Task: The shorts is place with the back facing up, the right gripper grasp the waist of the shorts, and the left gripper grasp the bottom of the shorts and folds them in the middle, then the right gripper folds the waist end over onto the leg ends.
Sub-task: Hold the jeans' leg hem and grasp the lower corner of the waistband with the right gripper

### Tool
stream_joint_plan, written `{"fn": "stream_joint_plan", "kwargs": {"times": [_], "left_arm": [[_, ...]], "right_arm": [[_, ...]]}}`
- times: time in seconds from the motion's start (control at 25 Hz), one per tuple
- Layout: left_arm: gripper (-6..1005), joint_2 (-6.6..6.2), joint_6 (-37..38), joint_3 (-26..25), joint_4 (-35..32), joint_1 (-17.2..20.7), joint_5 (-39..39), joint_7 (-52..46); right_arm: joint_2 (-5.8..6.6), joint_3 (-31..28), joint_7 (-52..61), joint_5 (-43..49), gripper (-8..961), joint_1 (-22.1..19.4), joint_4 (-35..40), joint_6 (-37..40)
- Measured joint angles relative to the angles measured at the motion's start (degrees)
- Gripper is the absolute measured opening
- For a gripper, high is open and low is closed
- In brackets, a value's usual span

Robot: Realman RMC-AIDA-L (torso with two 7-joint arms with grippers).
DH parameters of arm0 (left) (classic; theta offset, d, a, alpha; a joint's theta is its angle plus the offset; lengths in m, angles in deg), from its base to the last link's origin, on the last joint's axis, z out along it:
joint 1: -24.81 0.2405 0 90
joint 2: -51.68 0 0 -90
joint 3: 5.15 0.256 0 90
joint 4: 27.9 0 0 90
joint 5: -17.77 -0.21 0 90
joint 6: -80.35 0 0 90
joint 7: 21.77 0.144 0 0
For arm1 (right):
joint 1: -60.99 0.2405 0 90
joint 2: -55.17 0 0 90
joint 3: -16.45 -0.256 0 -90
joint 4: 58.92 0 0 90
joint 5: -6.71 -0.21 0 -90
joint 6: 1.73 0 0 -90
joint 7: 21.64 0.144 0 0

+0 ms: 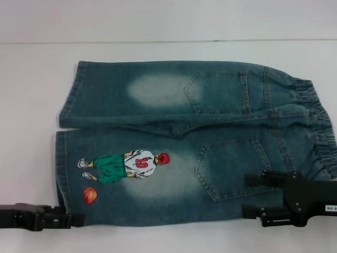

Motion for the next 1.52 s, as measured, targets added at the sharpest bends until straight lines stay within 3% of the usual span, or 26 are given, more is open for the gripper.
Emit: {"fn": "stream_joint_plan", "kwargs": {"times": [1.32,1.52], "left_arm": [[836,0.43,-1.40,0.38,-2.31,-0.89,-0.66,-1.54],[826,0.67,-1.19,2.33,-2.44,-0.93,-0.66,-1.56]], "right_arm": [[0.06,-0.04,0.28,-0.06,916,0.06,0.00,-0.81],[0.06,-0.09,0.31,-0.09,916,0.00,0.00,-0.87]]}}
